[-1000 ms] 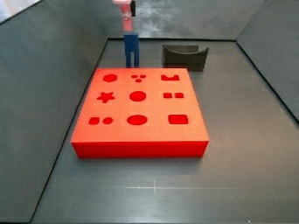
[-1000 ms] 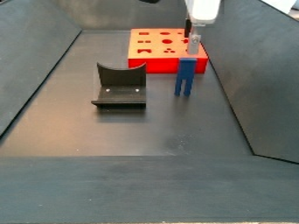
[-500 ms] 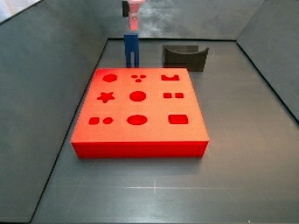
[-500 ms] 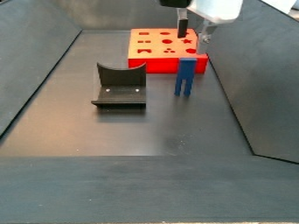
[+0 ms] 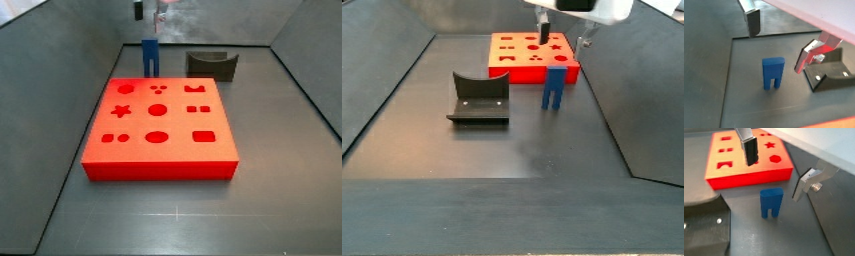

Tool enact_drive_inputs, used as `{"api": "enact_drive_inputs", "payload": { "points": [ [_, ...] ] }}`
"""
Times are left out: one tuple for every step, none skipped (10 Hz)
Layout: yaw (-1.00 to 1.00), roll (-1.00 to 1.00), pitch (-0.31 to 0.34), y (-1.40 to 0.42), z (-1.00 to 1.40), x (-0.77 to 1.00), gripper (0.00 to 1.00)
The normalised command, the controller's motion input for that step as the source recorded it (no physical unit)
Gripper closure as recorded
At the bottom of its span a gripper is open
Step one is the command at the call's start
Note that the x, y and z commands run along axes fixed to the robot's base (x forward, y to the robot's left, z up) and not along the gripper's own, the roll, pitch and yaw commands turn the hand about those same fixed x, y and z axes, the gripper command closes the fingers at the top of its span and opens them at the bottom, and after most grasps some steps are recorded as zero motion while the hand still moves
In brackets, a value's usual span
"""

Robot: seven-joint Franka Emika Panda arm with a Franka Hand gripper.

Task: Pick up the square-circle object. Move up. Rotate the square-circle object. Place the square-circle object on the fixture. Regrasp the square-circle object. Move to above the board. Insert the square-circle object.
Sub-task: Rotate the square-circle object.

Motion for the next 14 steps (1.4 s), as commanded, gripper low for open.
{"api": "enact_drive_inputs", "payload": {
  "points": [
    [1.0,-0.04,0.015,-0.01,0.0,0.01,0.0],
    [1.0,-0.04,0.016,-0.01,0.0,0.01,0.0],
    [1.0,-0.04,0.018,-0.01,0.0,0.01,0.0],
    [1.0,-0.05,0.019,-0.01,0.0,0.01,0.0],
    [1.0,-0.05,0.022,-0.01,0.0,0.01,0.0],
    [1.0,-0.06,0.023,-0.01,0.0,0.01,0.0],
    [1.0,-0.07,0.029,-0.01,0.0,0.01,0.0],
    [1.0,-0.07,0.031,-0.01,0.0,0.01,0.0],
    [1.0,-0.09,0.039,-0.01,0.0,0.01,0.0],
    [1.0,-0.11,0.047,0.0,0.0,0.01,0.0],
    [0.82,-0.12,0.055,0.0,0.0,0.01,0.0],
    [0.66,-0.12,0.055,0.0,0.0,0.01,0.0],
    [0.39,-0.1,0.056,0.0,0.0,0.01,0.0],
    [0.29,-0.1,0.055,0.0,0.0,0.01,0.0]
  ]
}}
